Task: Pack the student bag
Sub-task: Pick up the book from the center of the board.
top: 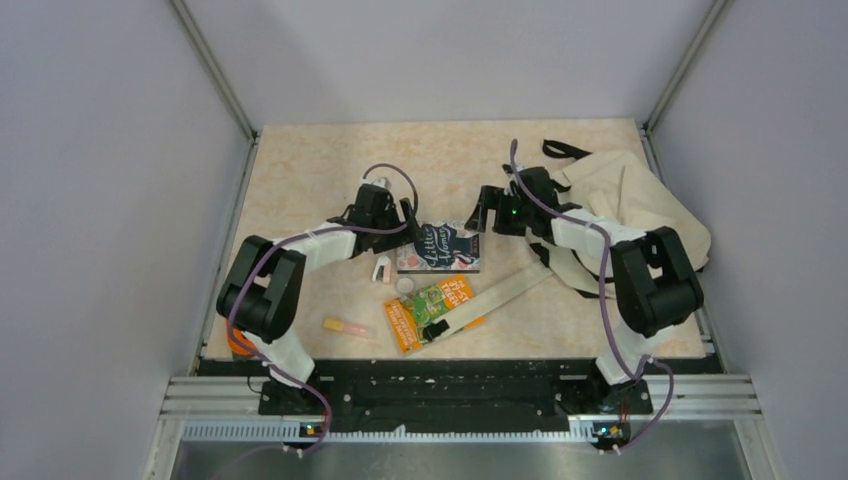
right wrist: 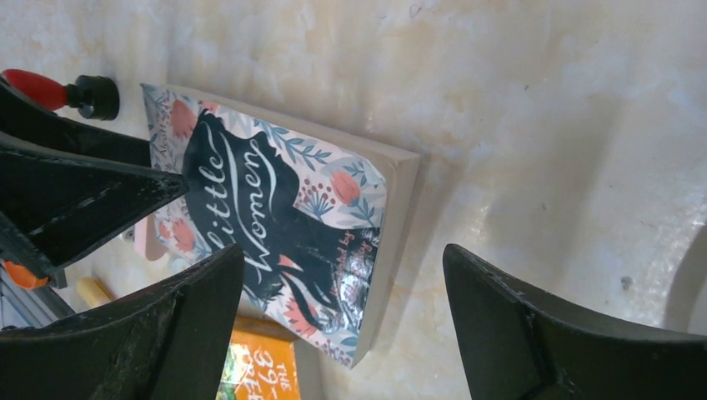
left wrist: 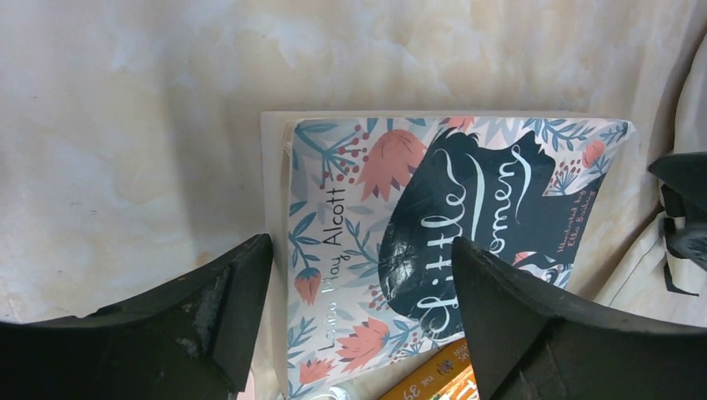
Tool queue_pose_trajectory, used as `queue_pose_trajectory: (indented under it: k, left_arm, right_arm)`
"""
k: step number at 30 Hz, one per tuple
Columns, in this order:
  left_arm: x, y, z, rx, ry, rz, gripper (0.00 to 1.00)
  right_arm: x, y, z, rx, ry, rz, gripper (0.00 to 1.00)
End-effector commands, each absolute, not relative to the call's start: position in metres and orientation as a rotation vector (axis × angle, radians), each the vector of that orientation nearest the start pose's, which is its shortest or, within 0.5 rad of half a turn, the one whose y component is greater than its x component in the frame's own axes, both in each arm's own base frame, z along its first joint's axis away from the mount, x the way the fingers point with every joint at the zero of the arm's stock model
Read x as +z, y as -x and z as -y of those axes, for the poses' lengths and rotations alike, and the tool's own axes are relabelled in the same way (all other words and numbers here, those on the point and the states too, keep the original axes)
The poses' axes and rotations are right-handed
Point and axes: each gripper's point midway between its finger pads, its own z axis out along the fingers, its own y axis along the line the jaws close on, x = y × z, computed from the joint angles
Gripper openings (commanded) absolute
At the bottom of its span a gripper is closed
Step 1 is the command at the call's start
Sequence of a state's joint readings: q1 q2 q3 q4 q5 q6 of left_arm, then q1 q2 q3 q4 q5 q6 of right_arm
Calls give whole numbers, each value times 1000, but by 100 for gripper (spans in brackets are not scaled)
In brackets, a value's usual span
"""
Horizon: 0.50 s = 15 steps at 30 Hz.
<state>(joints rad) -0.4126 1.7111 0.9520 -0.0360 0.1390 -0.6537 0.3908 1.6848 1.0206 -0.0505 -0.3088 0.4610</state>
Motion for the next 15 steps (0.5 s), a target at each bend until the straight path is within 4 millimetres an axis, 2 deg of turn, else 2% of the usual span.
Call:
queue_pose_trajectory:
  k: [1,4,9,15]
  left_arm:
    - [68,-387,224,-699,193,-2383,80]
    - [62,-387,224,-687,190,-2401,74]
    - [54,-384,225,-691,186,-2419,54]
    - [51,-382,228,-724,167,-2415,41]
  right_arm:
    - [78,-381,-250,864,106,-2351,86]
    - [61,-384,-257,901,114,-2379,84]
    - [52,-384,-265,944,154,-2389,83]
    - [46,-366,-286,1100,255,-2397,78]
